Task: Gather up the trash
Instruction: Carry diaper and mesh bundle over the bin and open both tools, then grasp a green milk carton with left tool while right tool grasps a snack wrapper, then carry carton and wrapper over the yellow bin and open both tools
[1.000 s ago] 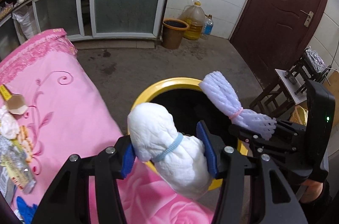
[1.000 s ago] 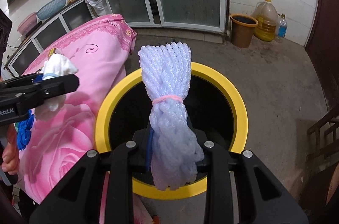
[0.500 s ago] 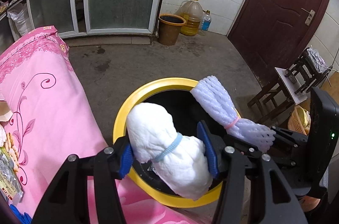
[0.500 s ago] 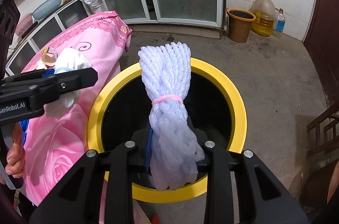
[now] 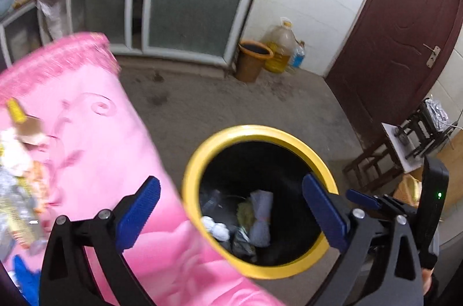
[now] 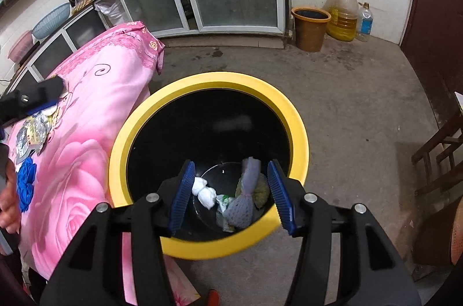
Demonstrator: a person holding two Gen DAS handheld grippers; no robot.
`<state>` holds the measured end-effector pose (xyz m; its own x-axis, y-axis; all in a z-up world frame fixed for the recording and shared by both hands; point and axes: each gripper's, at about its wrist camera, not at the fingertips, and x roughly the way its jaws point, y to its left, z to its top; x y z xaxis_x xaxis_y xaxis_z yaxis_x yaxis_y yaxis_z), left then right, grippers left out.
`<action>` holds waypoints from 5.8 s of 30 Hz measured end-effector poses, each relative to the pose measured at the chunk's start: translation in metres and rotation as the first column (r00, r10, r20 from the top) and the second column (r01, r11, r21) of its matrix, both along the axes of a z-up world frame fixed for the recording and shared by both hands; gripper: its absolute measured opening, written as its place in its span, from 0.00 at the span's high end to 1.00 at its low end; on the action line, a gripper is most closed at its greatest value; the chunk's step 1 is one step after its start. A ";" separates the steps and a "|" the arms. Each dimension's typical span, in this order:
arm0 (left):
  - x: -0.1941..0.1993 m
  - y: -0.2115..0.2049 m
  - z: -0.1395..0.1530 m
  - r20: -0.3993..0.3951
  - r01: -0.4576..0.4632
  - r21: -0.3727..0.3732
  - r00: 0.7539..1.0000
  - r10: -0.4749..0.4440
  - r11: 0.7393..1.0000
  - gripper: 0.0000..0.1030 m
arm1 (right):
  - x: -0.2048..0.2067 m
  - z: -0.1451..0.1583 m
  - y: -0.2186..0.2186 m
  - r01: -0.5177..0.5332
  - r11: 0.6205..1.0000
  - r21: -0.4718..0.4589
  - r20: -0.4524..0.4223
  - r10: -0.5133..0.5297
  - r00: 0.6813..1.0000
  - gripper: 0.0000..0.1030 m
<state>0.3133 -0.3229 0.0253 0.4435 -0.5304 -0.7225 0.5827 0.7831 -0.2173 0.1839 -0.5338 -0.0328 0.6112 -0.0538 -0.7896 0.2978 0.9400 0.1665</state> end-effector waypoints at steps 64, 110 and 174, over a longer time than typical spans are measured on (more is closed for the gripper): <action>-0.035 0.371 -0.061 -0.322 -0.232 0.302 0.888 0.328 0.925 0.08 | 0.163 0.019 0.350 -0.693 0.721 -0.014 -0.041 0.692 0.721 0.50; -0.082 0.313 0.054 -0.061 -0.237 0.117 0.967 0.245 0.964 0.38 | 0.044 0.081 0.175 -0.402 0.915 -0.009 0.140 0.400 0.906 0.93; 0.032 -0.029 -0.028 -0.192 0.044 0.037 0.981 -0.036 0.998 0.08 | 0.029 -0.011 -0.012 0.036 0.995 0.098 -0.019 -0.034 0.999 0.45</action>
